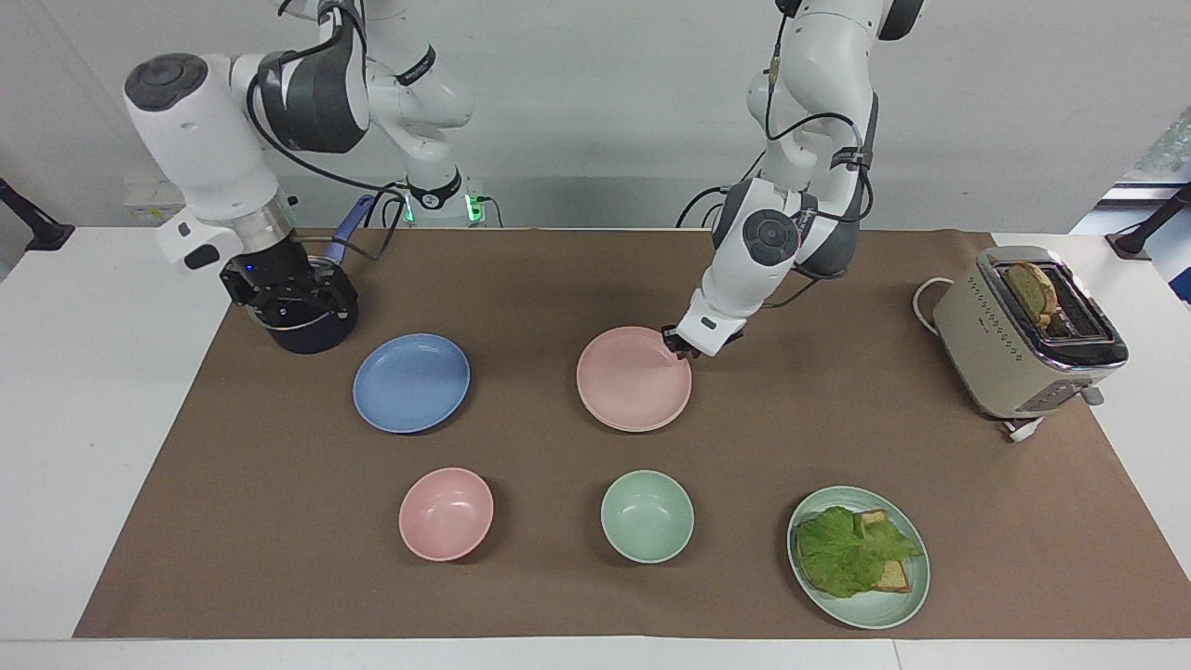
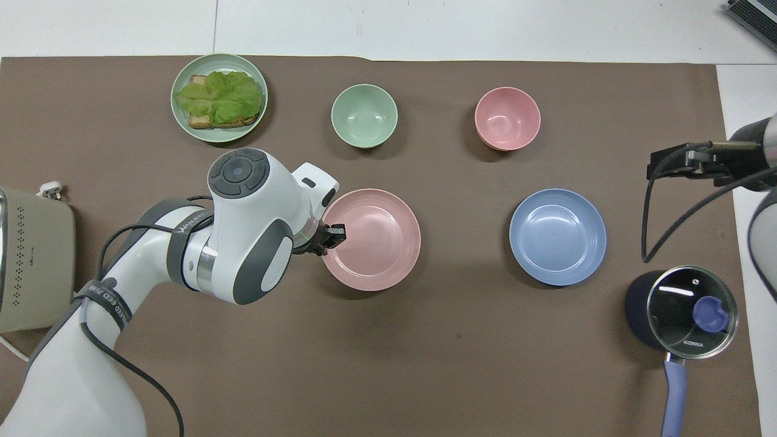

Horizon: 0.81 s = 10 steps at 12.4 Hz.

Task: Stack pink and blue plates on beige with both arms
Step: 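Release the pink plate with the left gripper while the right gripper reaches the blue plate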

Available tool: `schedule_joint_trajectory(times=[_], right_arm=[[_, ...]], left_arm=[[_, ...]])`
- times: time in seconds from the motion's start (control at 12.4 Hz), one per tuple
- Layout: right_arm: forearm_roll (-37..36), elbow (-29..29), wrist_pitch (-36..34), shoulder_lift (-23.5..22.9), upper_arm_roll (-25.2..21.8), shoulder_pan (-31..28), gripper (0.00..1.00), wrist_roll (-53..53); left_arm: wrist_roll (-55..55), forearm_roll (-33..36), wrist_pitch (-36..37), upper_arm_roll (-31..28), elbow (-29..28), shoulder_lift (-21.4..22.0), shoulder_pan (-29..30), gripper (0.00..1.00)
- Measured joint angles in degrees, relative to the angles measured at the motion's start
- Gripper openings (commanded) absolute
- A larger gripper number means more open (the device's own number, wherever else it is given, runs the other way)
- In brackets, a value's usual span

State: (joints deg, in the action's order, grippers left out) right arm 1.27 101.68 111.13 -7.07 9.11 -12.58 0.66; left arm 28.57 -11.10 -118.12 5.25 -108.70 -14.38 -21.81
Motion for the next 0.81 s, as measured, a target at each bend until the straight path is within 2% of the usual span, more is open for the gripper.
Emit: schedule_joint_trajectory(times=[0.24,0.48,0.64,0.81], right_arm=[[0.9,6.2,7.3,-0.8,0.0,-0.3,1.0,-1.3],[5.1,13.0,15.5,-2.3,-0.1,-1.6,1.0,-7.1],[7.2,17.9,20.1,-3.1,-0.1,-3.4,0.98,-9.6],[10.8,21.9,24.1,-3.8,-0.2,-4.5,0.93,-12.8]], left_arm=[[-7.3,1.4,7.1,-0.6,3.5,2.9,7.9,1.0],[-17.9,5.6,12.3,-0.9,6.3,9.1,16.9,1.0],[-20.6,8.0,15.6,-1.0,8.9,12.5,19.4,1.0],[-21.6,8.7,19.6,-1.1,12.8,13.5,19.9,1.0]])
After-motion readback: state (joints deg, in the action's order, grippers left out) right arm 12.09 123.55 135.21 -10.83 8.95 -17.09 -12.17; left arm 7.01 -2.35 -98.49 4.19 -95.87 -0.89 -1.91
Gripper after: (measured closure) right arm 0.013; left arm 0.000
